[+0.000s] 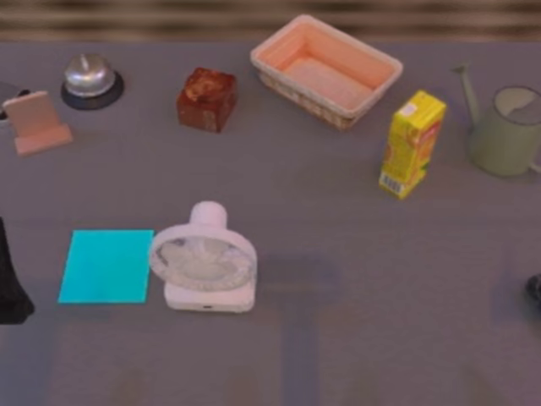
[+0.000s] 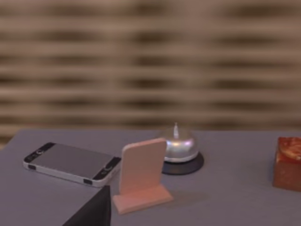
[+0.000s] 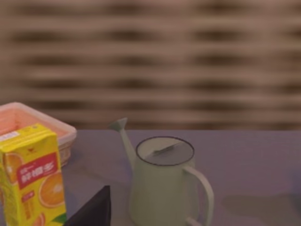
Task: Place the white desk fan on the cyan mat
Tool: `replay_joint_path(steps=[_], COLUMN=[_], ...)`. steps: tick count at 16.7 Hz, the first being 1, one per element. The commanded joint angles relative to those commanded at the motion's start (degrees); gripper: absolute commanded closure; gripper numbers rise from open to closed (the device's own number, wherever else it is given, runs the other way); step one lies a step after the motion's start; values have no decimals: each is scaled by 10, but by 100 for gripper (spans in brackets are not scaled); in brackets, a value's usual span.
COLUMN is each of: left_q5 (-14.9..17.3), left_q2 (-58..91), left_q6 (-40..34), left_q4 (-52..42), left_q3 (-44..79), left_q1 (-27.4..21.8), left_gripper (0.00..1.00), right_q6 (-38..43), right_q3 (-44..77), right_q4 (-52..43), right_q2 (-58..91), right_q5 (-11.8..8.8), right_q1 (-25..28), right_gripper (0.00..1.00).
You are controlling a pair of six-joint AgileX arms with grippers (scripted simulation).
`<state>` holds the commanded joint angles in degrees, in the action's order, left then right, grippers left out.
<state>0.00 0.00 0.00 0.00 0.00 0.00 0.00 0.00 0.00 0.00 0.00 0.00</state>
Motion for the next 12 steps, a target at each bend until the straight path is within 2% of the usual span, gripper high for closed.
replay_joint_path(steps=[5,8,12], left_q5=[2,3,2], left_q2=[36,126,317], left_q6=[24,81,186], left_q4=[-33,-107,-247], left_q3=[35,123,293], left_q1=[-16,-49,-110], left_gripper=[0,0,0], right_q6=[0,0,0], right_q3=[0,0,0], right_q4=[0,0,0], right_q2=[0,0,0], right_q5=[0,0,0], right_q1=[0,0,0], right_gripper=[0,0,0])
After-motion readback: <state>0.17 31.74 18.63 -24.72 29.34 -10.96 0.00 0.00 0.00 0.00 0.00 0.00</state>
